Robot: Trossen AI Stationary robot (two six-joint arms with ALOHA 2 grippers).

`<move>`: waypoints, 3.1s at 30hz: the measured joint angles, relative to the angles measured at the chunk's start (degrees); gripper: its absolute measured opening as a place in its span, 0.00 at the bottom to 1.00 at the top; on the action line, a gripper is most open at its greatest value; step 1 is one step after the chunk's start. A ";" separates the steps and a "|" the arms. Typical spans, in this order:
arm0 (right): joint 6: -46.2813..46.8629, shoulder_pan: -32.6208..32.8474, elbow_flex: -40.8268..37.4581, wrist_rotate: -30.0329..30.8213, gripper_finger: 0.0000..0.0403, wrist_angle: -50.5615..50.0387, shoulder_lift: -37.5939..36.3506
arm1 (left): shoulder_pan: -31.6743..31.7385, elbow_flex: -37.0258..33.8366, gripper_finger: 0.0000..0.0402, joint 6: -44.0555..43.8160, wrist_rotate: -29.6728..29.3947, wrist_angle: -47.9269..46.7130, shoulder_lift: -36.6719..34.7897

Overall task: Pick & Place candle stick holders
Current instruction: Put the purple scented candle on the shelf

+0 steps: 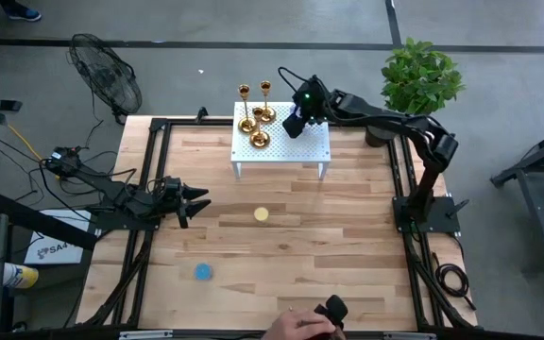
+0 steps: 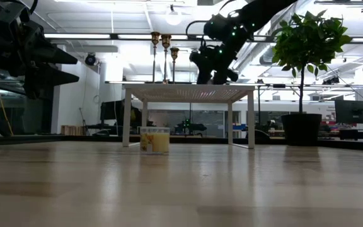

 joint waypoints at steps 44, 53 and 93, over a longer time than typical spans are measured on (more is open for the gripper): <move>2.23 -0.27 -0.06 3.13 0.58 6.19 3.61 | 0.00 0.00 0.56 0.00 -0.01 0.01 -0.01; 0.02 -0.27 -0.06 -0.75 0.58 6.16 3.61 | 0.00 -0.01 0.56 0.00 0.00 0.01 0.00; -7.82 -0.53 -0.03 -5.48 0.70 4.55 -0.29 | 0.00 0.01 0.56 0.00 0.00 0.01 0.01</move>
